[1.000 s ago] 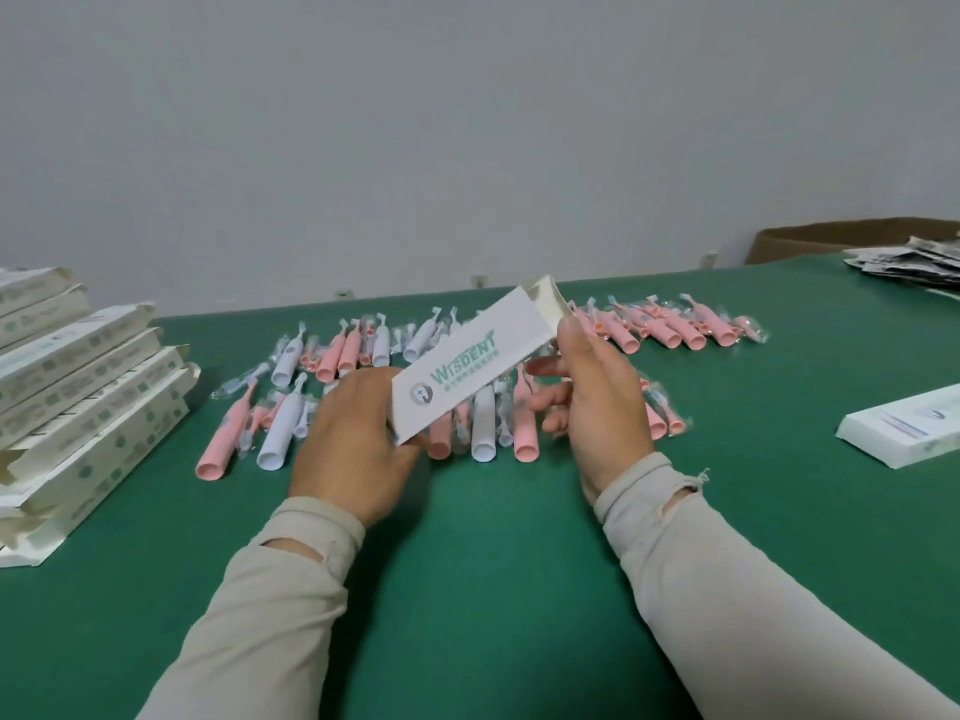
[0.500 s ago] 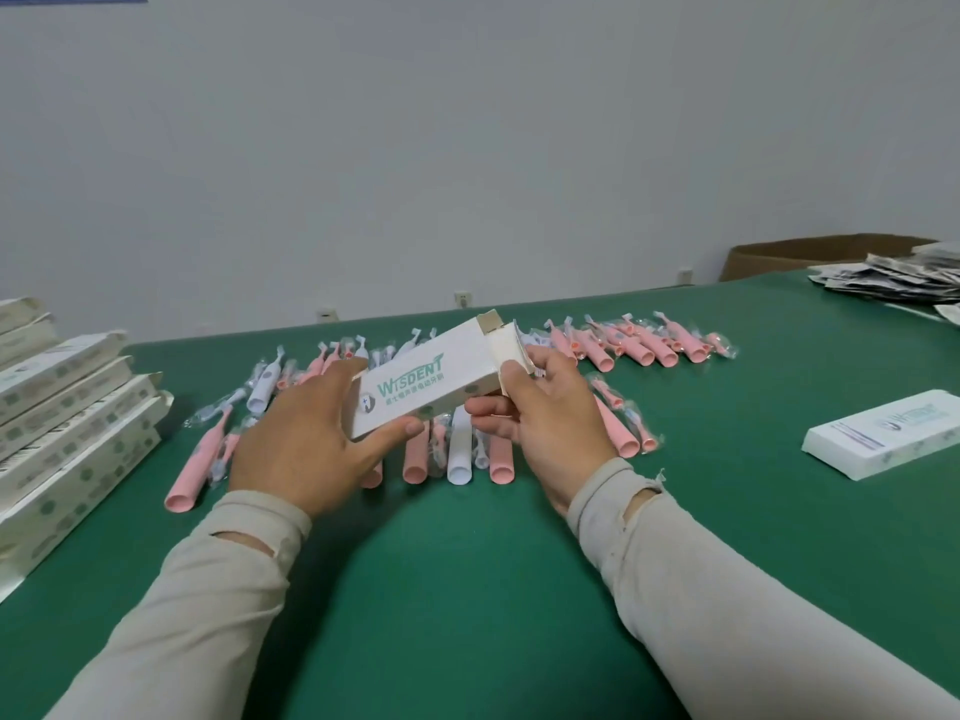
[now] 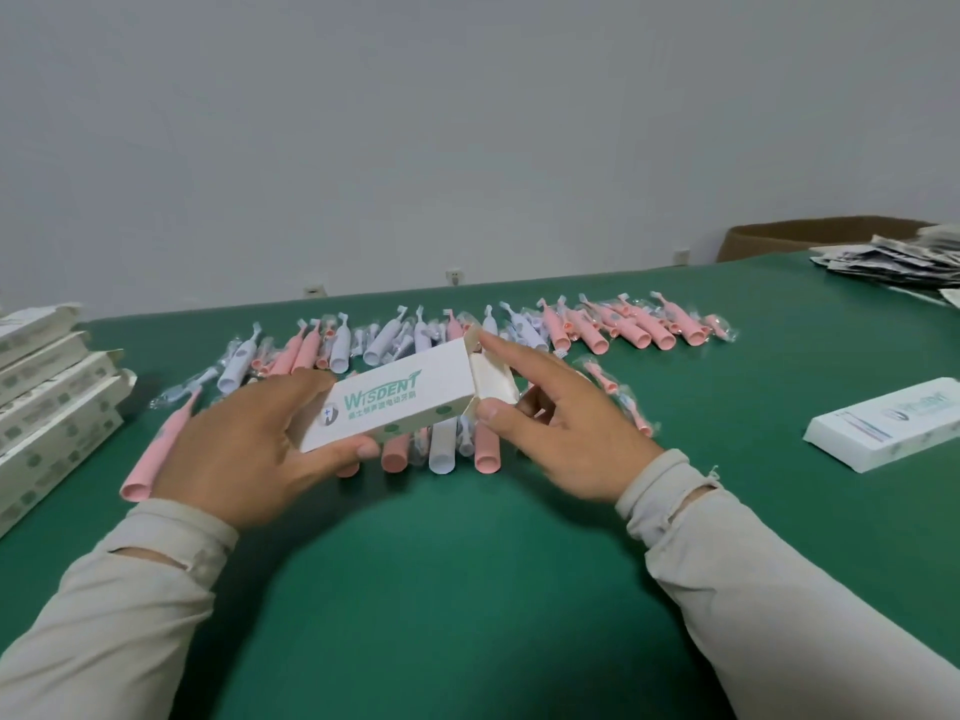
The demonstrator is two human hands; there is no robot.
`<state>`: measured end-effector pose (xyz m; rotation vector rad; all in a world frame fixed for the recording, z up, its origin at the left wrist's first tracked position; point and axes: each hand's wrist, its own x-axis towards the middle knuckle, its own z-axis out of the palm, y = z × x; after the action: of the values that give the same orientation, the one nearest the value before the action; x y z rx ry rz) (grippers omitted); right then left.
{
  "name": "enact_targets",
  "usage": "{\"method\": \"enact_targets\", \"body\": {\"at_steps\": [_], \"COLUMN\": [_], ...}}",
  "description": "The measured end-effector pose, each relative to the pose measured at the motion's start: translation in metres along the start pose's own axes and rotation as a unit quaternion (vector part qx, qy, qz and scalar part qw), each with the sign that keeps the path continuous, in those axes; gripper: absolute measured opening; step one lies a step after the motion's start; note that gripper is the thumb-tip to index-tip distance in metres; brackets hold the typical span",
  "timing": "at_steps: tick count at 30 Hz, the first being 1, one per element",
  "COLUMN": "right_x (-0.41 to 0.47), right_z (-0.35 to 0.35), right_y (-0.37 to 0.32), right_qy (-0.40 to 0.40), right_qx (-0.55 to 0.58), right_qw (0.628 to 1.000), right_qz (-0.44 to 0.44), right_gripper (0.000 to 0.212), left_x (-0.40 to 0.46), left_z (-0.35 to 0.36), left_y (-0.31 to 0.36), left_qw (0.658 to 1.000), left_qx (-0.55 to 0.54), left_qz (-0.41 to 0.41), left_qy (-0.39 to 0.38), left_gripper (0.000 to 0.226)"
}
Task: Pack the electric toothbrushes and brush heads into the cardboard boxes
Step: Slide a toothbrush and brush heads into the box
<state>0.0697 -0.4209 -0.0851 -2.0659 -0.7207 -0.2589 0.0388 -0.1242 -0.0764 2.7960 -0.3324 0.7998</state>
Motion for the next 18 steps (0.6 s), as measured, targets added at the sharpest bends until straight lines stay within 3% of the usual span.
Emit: {"method": "enact_targets", "body": {"at_steps": [6, 8, 10, 12, 14, 18], "right_x": [0.0, 0.004, 0.006, 0.006, 0.005, 0.013], "right_z": [-0.009, -0.019, -0.033, -0.047, -0.051, -0.041], "right_y": [0.002, 0.008, 0.022, 0.039, 0.051, 0.053], "right_qy": [-0.082, -0.005, 0.158, 0.24, 0.21, 0.111], "right_qx": [0.095, 0.128, 0.047, -0.098, -0.191, -0.303], "right_qw": [0.992, 0.989, 0.978, 0.941, 0.917, 0.9], "right_qz": [0.033, 0.072, 0.129, 0.216, 0.28, 0.292], "right_gripper": [0.051, 0.043, 0.033, 0.02, 0.014, 0.012], "left_x": [-0.004, -0.003, -0.003, -0.004, -0.004, -0.005], "left_z": [-0.004, -0.002, 0.0, 0.001, 0.001, -0.001], "left_y": [0.005, 0.005, 0.004, 0.004, 0.007, 0.011], "left_qw": [1.0, 1.0, 0.999, 0.997, 0.996, 0.995], "left_qx": [-0.016, -0.001, 0.015, 0.027, 0.032, 0.029], "left_qz": [0.005, -0.014, -0.048, -0.072, -0.085, -0.095], "left_qy": [-0.006, 0.001, 0.001, 0.0, 0.0, -0.003], "left_gripper": [0.073, 0.07, 0.07, 0.074, 0.075, 0.076]}}
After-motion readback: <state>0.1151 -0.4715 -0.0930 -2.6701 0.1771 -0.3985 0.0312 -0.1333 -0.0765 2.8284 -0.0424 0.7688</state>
